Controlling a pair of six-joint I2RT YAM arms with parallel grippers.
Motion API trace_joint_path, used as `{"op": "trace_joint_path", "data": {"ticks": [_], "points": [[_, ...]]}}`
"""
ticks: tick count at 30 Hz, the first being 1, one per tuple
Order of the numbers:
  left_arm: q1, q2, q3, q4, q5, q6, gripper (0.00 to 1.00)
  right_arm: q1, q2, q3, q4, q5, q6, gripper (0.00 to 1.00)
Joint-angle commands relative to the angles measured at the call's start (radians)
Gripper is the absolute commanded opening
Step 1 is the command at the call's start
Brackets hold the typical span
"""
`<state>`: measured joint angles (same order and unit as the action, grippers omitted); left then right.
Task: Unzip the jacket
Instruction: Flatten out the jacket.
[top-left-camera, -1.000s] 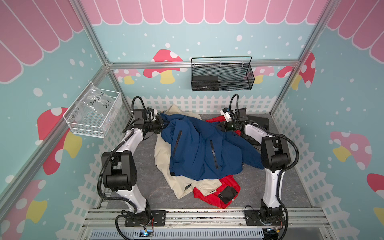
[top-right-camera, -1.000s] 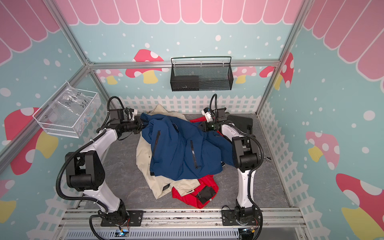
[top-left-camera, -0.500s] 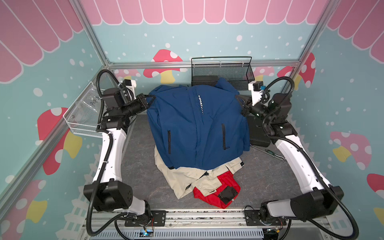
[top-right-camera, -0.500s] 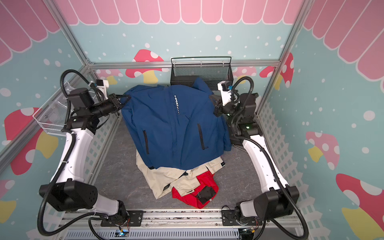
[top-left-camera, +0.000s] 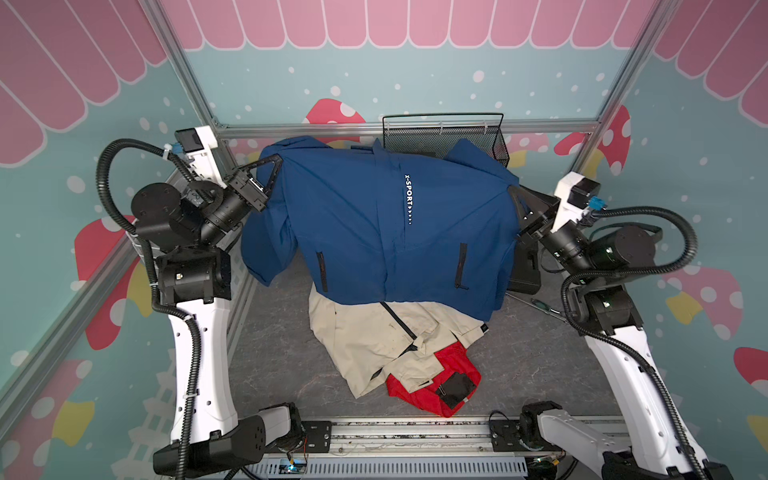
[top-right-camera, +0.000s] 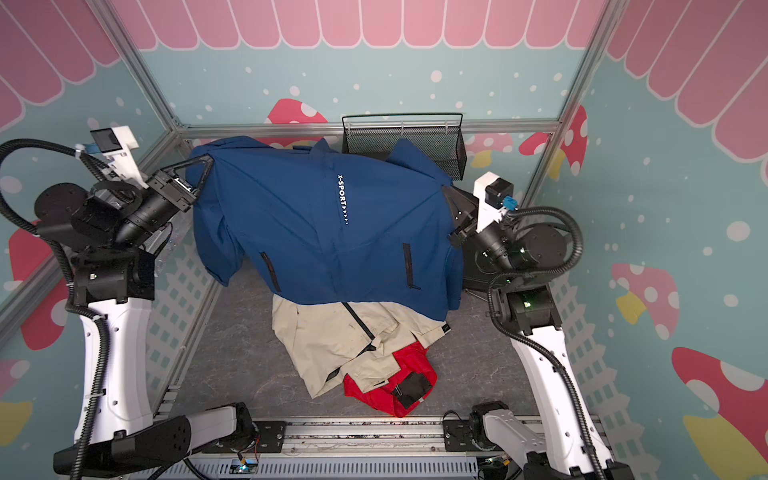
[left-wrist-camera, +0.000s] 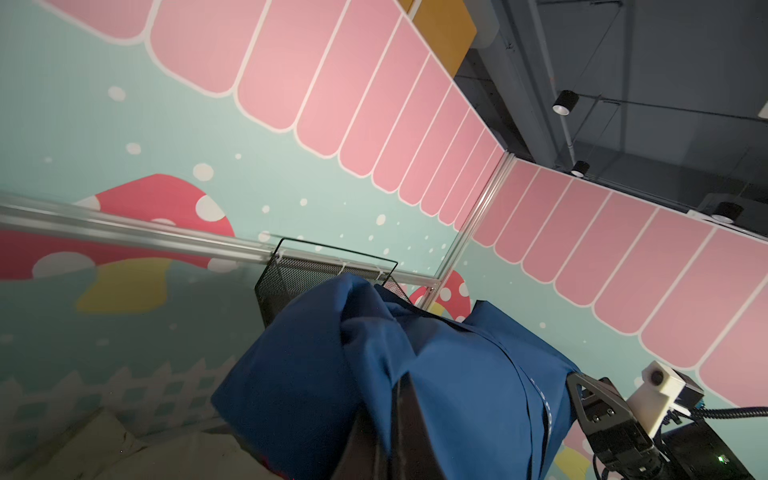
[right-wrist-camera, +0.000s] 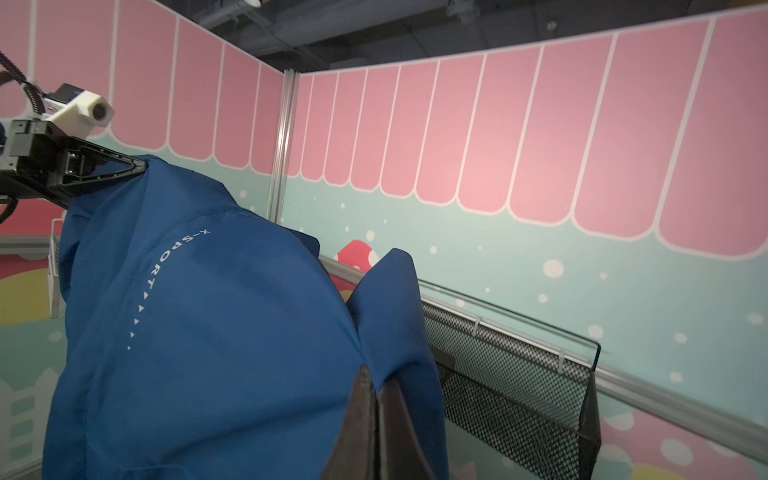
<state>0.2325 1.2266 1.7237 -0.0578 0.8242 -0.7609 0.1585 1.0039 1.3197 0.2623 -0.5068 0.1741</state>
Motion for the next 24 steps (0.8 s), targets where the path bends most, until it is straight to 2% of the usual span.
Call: {"op": "trace_joint_path", "data": {"ticks": [1, 7, 10, 11, 12, 13, 14, 16, 17, 20, 22, 24], "points": [[0.015, -0.039, 0.061, 0.114, -0.025, -0.058, 0.00, -0.008, -0.053, 0.014, 0.150, 0.013, 0.016, 0.00], [0.015, 0.013, 0.045, 0.085, -0.076, -0.084, 0.00, -0.008, 0.047, 0.032, 0.093, 0.037, -0.019, 0.00], [0.013, 0.057, -0.041, 0.180, -0.073, -0.137, 0.00, -0.008, 0.146, 0.029, 0.028, 0.077, -0.042, 0.00], [0.007, 0.073, -0.079, 0.199, -0.078, -0.140, 0.03, -0.008, 0.183, 0.021, 0.009, 0.085, -0.049, 0.00], [0.003, 0.093, -0.105, 0.207, -0.073, -0.132, 0.12, -0.008, 0.217, 0.011, 0.001, 0.084, -0.051, 0.00], [-0.005, 0.117, -0.135, 0.209, -0.068, -0.117, 0.26, -0.007, 0.250, -0.012, 0.005, 0.080, -0.051, 0.05], [-0.009, 0.142, -0.170, 0.207, -0.065, -0.103, 0.41, -0.008, 0.278, -0.042, 0.021, 0.068, -0.049, 0.24], [-0.010, 0.195, -0.238, 0.228, -0.049, -0.106, 0.60, -0.008, 0.321, -0.109, 0.069, 0.037, -0.047, 0.63], [-0.009, 0.213, -0.277, 0.237, -0.053, -0.109, 0.66, -0.008, 0.339, -0.133, 0.073, 0.033, -0.043, 0.71], [0.001, 0.205, -0.368, 0.201, -0.083, -0.061, 0.78, -0.008, 0.352, -0.162, -0.012, 0.075, -0.043, 0.83], [0.001, 0.170, -0.375, 0.058, -0.113, 0.029, 0.83, -0.008, 0.328, -0.191, -0.072, 0.108, -0.048, 0.86], [0.001, 0.151, -0.349, -0.123, -0.125, 0.111, 0.84, -0.014, 0.304, -0.214, -0.140, 0.110, -0.045, 0.89]]}}
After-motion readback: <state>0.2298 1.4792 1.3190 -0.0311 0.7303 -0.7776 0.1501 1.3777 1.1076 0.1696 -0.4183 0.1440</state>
